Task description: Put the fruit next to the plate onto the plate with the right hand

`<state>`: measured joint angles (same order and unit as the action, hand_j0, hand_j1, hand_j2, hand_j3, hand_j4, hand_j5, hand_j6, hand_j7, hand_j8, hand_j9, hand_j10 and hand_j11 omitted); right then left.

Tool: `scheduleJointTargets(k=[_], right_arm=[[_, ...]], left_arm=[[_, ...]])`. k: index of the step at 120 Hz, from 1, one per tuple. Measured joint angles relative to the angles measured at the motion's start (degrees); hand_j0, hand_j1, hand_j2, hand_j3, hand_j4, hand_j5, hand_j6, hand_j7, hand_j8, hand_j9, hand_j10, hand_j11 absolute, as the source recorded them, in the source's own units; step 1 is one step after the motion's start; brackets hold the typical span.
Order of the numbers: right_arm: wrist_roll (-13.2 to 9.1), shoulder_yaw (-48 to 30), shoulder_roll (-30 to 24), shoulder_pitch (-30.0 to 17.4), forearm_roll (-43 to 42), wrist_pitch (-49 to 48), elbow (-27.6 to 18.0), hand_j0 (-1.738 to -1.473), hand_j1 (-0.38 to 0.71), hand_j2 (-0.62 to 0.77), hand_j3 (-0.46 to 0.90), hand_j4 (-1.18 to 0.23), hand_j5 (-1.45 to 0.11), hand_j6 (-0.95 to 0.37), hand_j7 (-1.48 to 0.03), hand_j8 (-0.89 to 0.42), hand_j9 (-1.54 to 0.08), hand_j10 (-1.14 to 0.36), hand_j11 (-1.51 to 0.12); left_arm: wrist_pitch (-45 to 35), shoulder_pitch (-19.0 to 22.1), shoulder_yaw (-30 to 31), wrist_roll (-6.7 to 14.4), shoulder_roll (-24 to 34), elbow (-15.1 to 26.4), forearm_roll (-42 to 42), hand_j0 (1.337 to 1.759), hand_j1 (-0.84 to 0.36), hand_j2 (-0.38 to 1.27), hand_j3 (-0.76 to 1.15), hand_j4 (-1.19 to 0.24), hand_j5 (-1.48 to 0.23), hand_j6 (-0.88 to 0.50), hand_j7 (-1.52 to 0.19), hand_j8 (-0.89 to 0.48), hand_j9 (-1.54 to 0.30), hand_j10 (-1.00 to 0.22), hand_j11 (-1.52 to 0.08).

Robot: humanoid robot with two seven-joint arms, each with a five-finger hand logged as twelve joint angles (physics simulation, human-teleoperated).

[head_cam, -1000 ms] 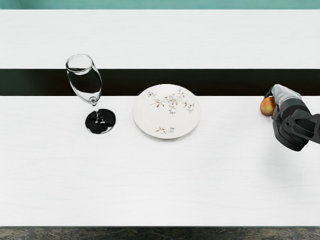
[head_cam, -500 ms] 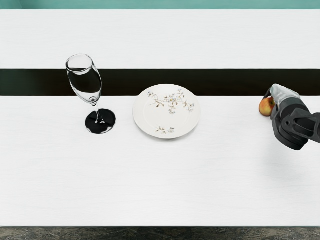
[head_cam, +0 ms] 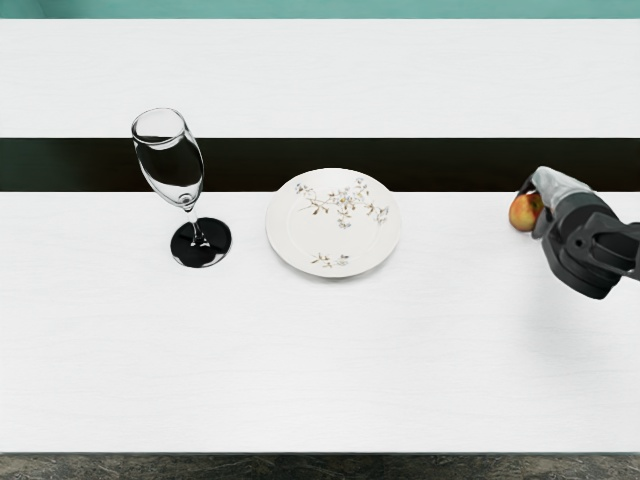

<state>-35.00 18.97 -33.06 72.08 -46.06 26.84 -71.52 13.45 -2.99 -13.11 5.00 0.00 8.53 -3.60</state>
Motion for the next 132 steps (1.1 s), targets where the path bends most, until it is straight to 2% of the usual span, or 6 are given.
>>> scheduleJointTargets(k=[25, 77, 103, 132], right_arm=[[0.0, -2.3, -3.0, 0.7, 0.0, -0.1, -4.9, -1.653, 0.26, 0.08, 0.00, -0.53, -0.83, -0.42, -0.82, -0.53, -0.83, -0.62, -0.83], [0.0, -3.6, -6.4, 6.7, 1.2, -0.3, -13.1, -1.653, 0.25, 0.08, 0.00, -0.54, -0.83, -0.43, -0.82, -0.54, -0.83, -0.62, -0.83], [0.0, -3.8, -4.5, 10.8, 4.6, -0.4, -15.3, -1.654, 0.24, 0.06, 0.00, -0.54, -0.83, -0.44, -0.82, -0.55, -0.83, -0.62, -0.83], [0.0, -3.6, 0.6, 14.7, 8.2, -0.3, -15.5, -1.654, 0.22, 0.04, 0.00, -0.55, -0.84, -0.44, -0.83, -0.55, -0.84, -0.63, -0.84]], left_arm=[[0.0, 0.0, 0.0, 0.0, 0.0, 0.0, 0.0, 1.658, 0.35, 0.00, 0.00, 0.00, 0.00, 0.00, 0.00, 0.00, 0.00, 0.00, 0.00], [0.0, 0.4, 0.0, 0.0, 0.0, 0.0, 0.0, 1.658, 0.35, 0.00, 0.00, 0.00, 0.00, 0.00, 0.00, 0.00, 0.00, 0.00, 0.00], [0.0, 0.4, 0.1, 0.0, 0.0, -0.1, 0.0, 1.658, 0.35, 0.00, 0.00, 0.00, 0.00, 0.00, 0.00, 0.00, 0.00, 0.00, 0.00], [0.0, 0.4, 0.1, 0.0, 0.0, -0.2, 0.0, 1.658, 0.35, 0.00, 0.00, 0.00, 0.00, 0.00, 0.00, 0.00, 0.00, 0.00, 0.00]])
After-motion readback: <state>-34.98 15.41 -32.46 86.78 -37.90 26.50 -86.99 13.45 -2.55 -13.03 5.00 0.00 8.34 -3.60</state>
